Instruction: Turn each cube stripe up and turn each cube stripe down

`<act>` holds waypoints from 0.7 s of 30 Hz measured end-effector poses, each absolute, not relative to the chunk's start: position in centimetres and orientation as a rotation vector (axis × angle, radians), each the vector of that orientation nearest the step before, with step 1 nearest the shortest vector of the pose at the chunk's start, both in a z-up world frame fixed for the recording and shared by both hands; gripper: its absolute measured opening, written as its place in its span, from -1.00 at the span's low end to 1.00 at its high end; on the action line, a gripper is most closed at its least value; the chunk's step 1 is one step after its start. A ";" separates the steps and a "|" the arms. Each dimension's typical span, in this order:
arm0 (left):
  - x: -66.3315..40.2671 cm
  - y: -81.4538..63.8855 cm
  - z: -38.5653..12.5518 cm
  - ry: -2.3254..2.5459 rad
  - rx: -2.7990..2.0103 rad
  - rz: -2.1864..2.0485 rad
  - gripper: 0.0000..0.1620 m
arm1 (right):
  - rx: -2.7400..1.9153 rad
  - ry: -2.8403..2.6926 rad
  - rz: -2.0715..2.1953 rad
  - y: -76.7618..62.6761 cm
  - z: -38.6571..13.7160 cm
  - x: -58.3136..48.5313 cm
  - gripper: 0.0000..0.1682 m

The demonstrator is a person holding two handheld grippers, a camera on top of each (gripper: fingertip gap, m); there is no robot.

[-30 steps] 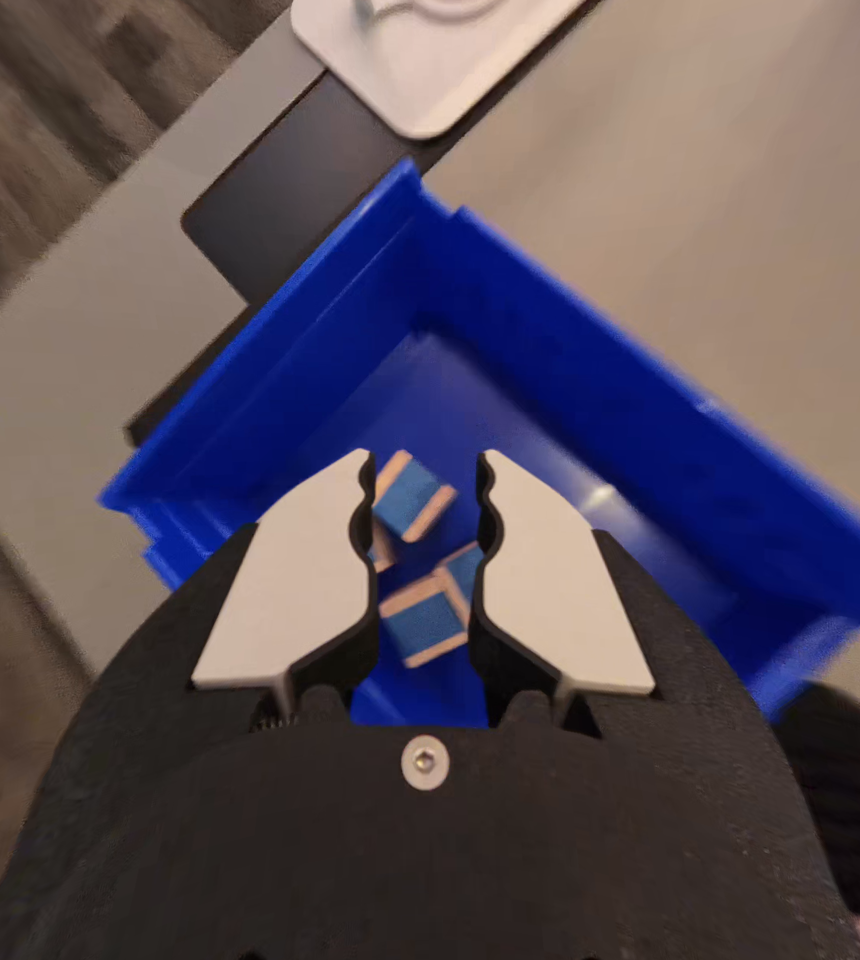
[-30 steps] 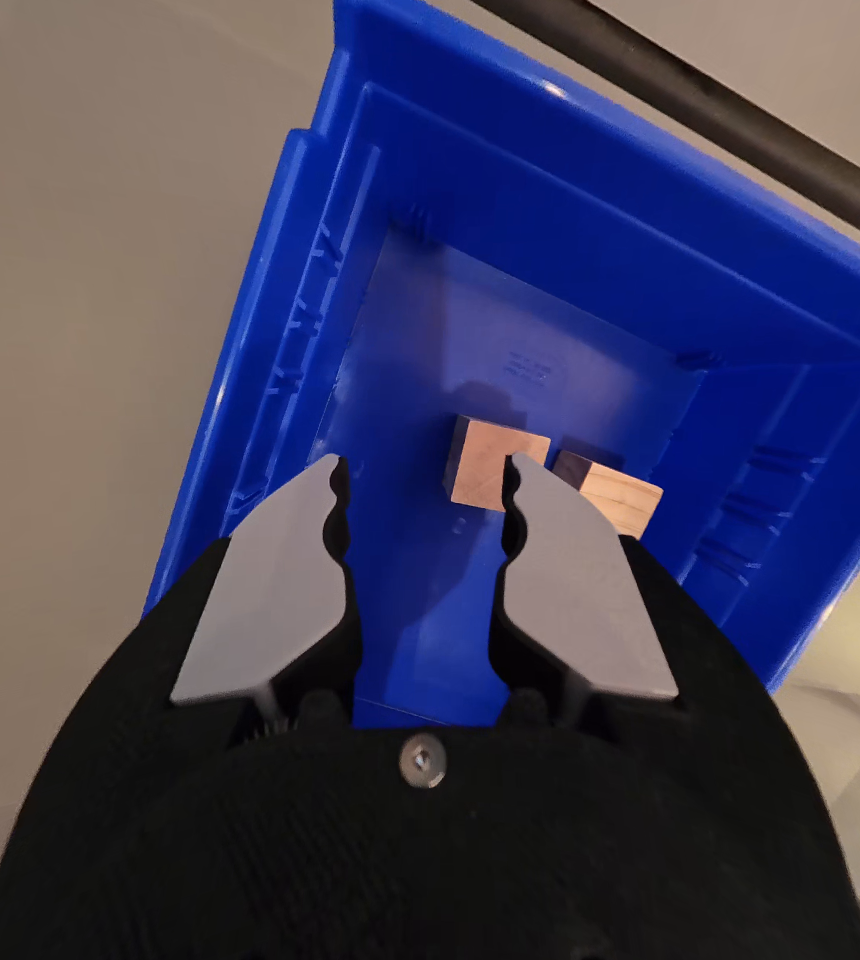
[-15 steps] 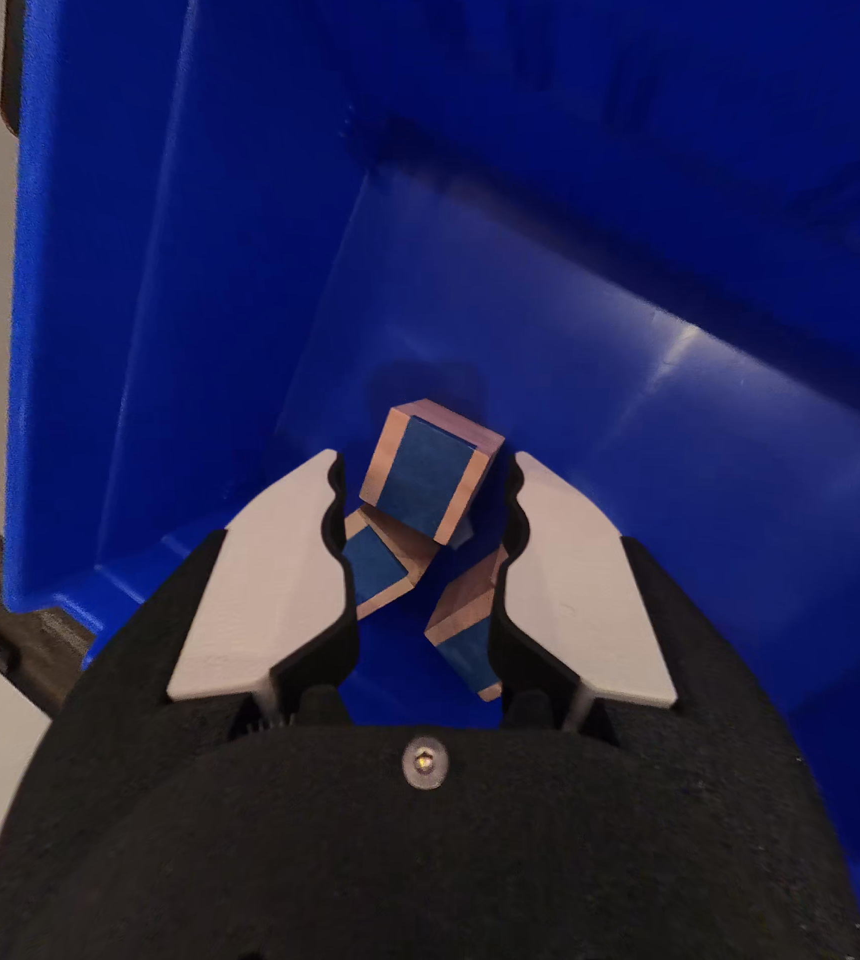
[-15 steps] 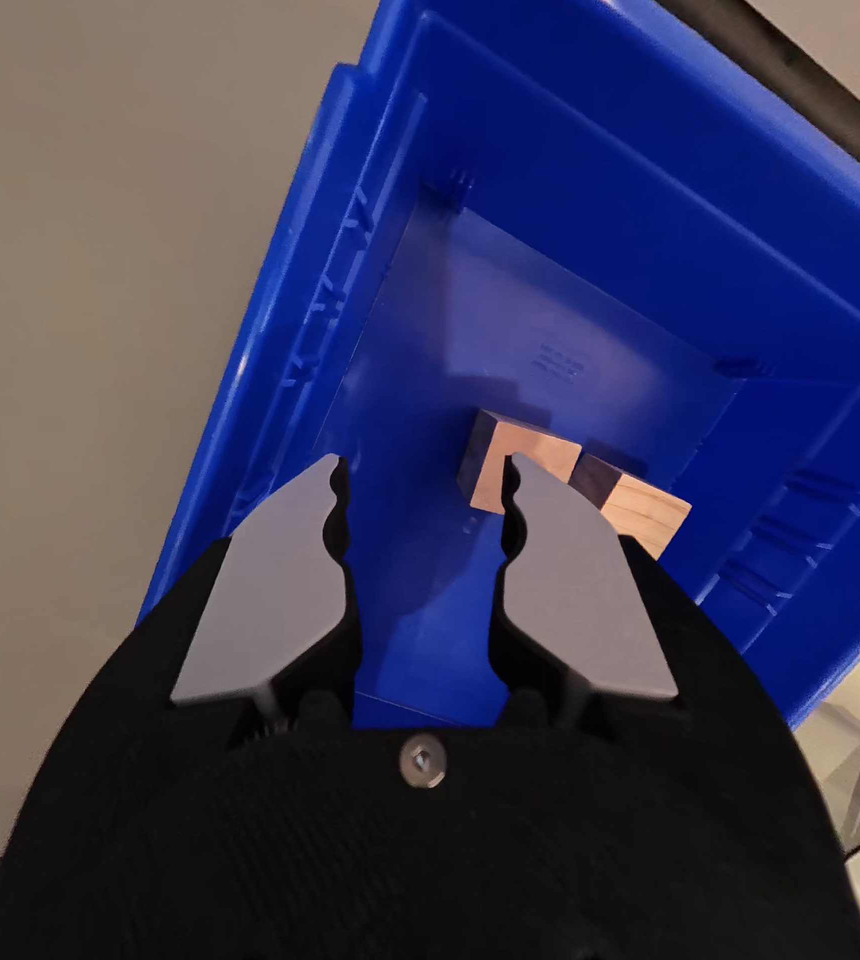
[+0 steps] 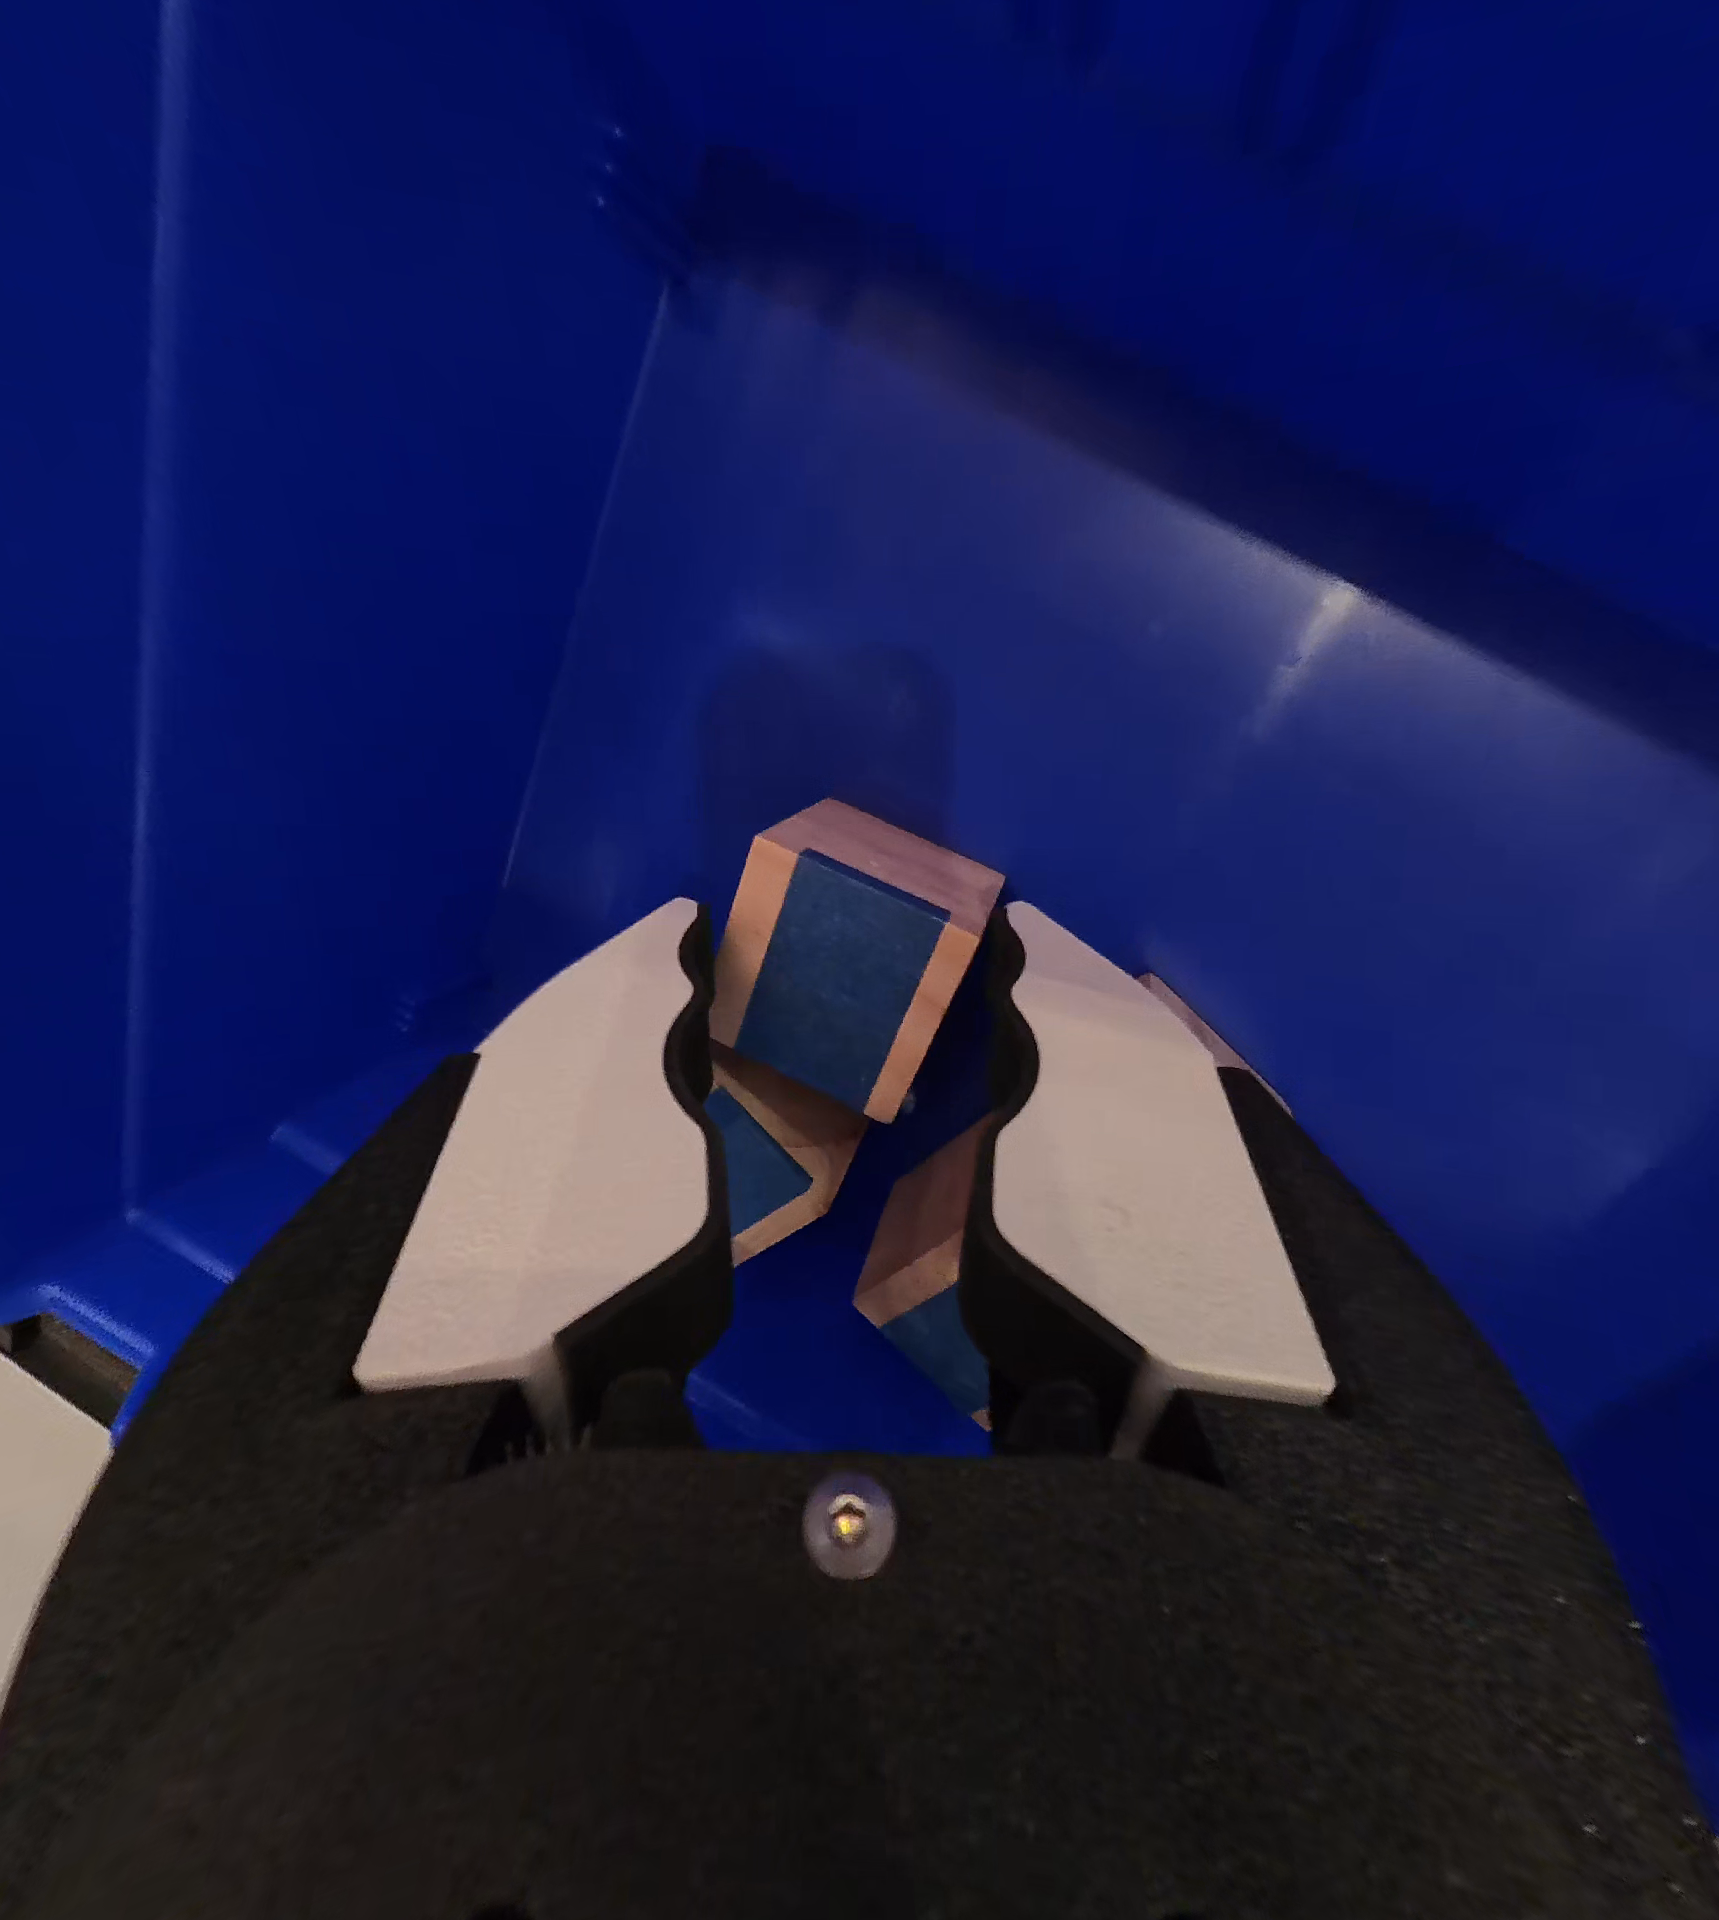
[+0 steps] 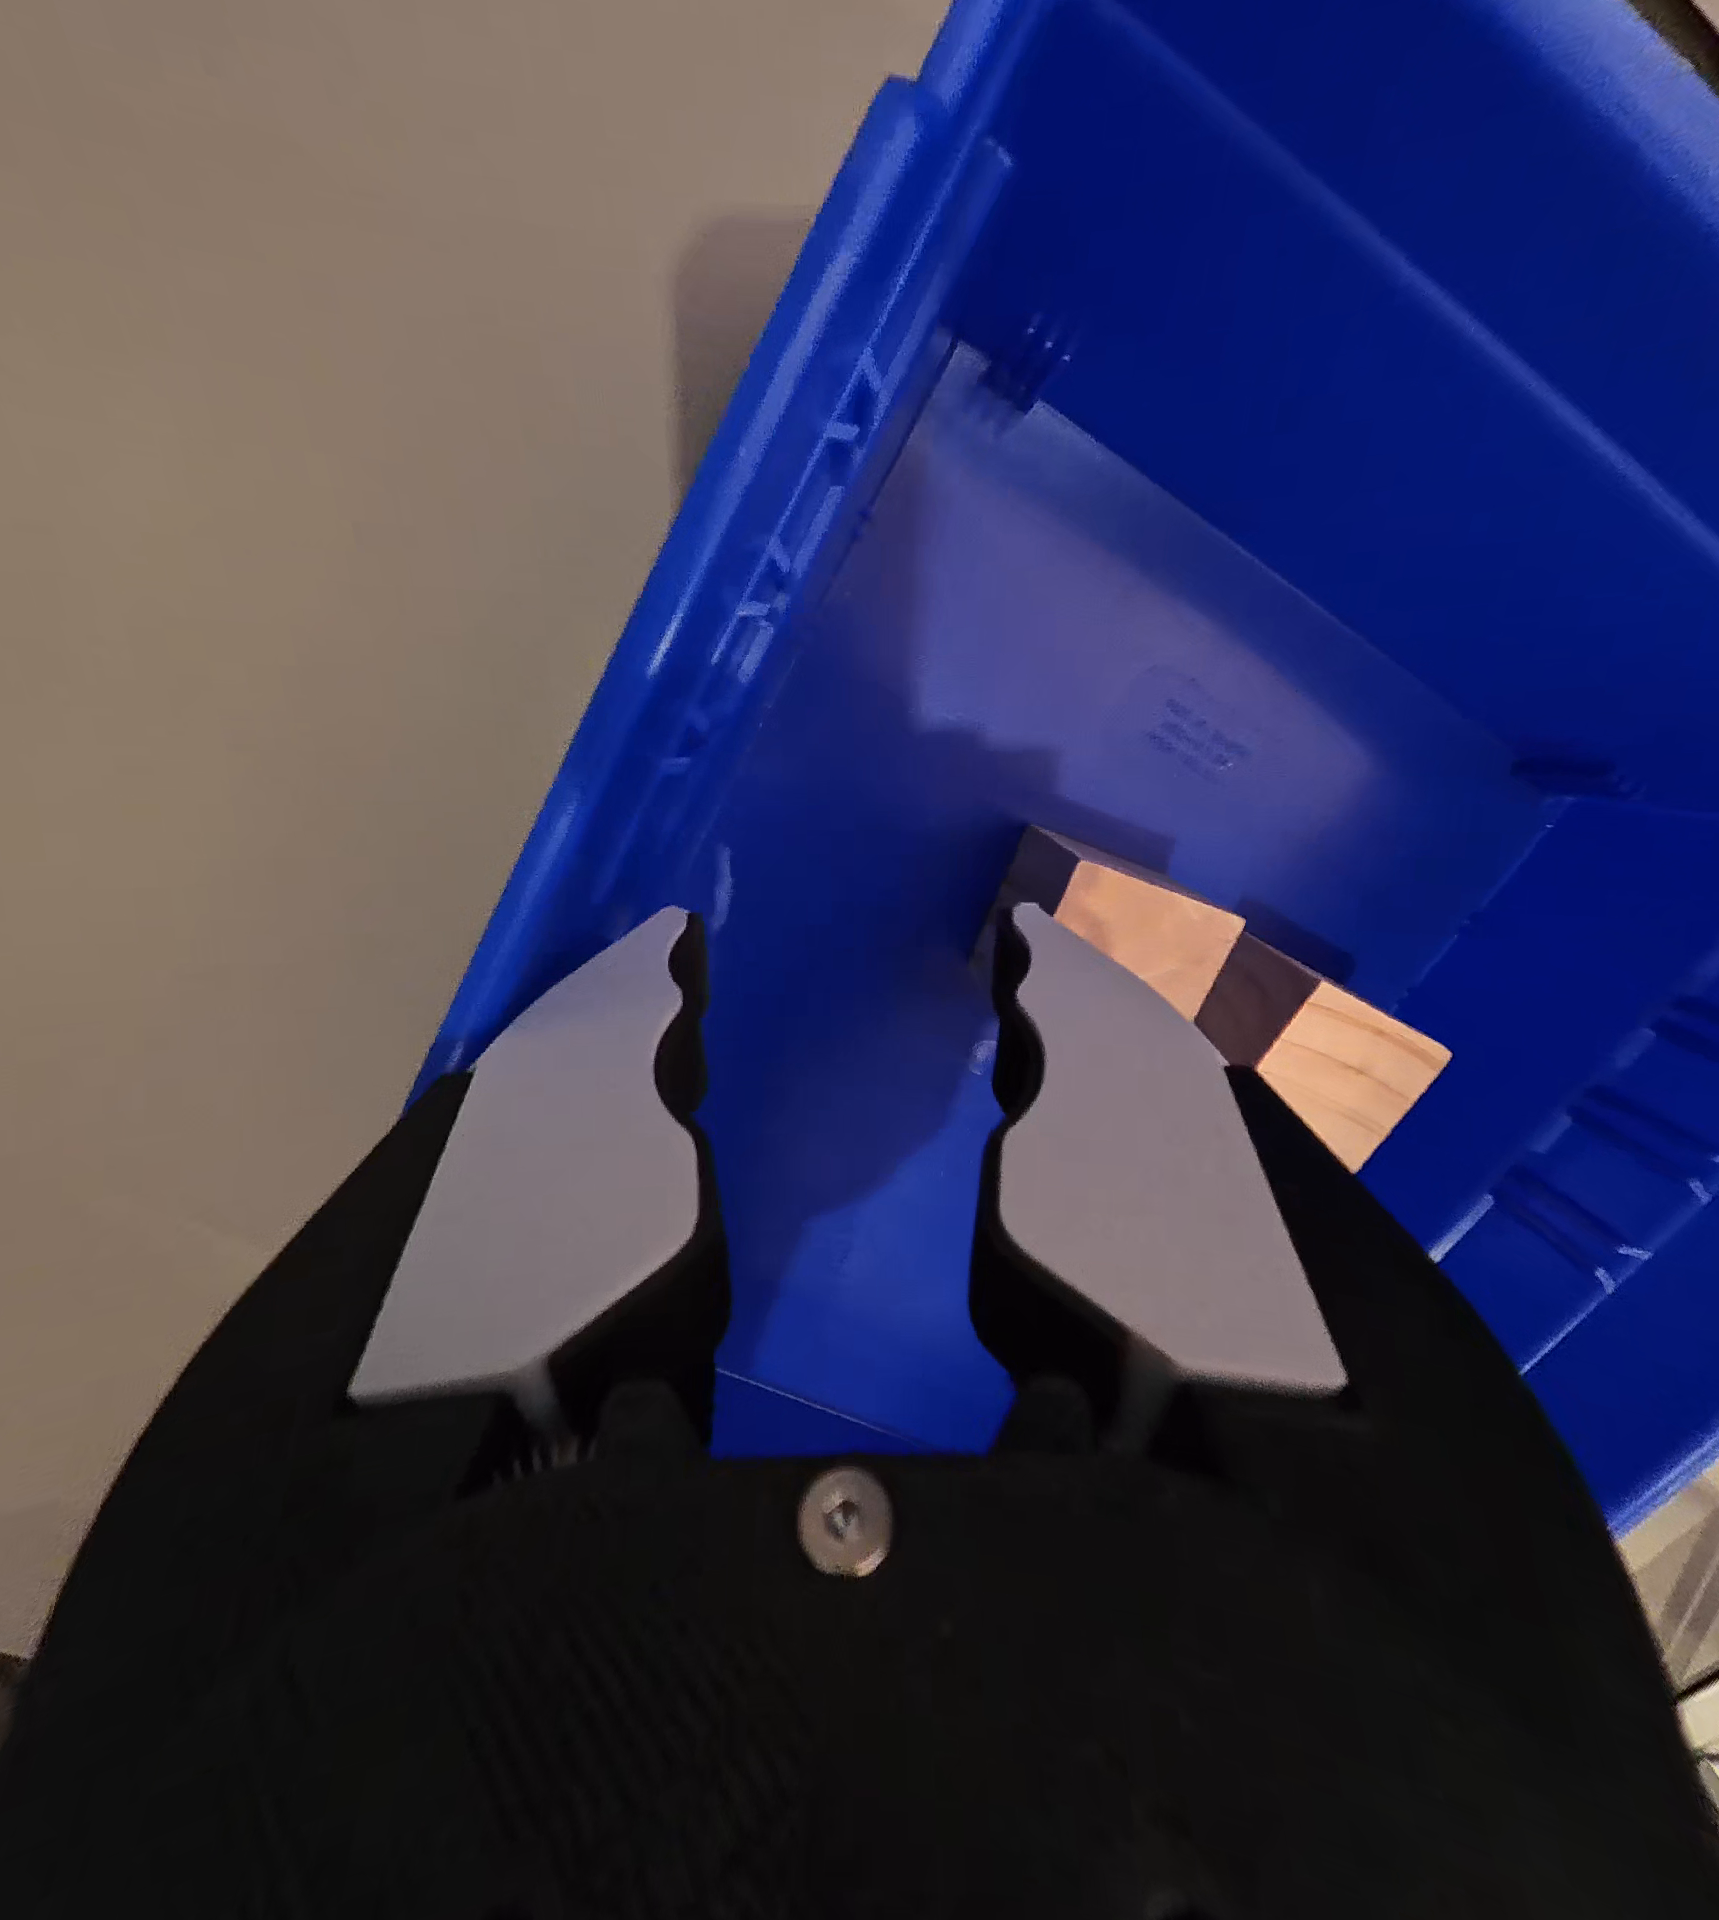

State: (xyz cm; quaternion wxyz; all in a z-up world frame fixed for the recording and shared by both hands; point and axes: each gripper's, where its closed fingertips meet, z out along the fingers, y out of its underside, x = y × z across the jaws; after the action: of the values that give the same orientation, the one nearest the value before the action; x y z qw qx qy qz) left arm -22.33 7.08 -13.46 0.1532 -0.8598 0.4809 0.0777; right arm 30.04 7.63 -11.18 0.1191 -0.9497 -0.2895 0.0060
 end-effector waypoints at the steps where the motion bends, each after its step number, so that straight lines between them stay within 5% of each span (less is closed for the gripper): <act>1: -22.3 7.1 -13.5 1.381 -2.466 0.224 -0.38 | -2.777 -0.845 0.016 7.6 -11.2 30.0 -0.35; 21: -20.9 8.8 -13.7 1.286 -2.522 0.312 -0.35 | -2.784 -0.828 -0.013 7.5 -10.8 30.8 -0.35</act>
State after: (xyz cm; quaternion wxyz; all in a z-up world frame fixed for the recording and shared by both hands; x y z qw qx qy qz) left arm -20.87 8.76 -13.66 0.1463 -0.8761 0.4465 0.1084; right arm 30.83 7.47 -10.76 0.1179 -0.9518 -0.2832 -0.0044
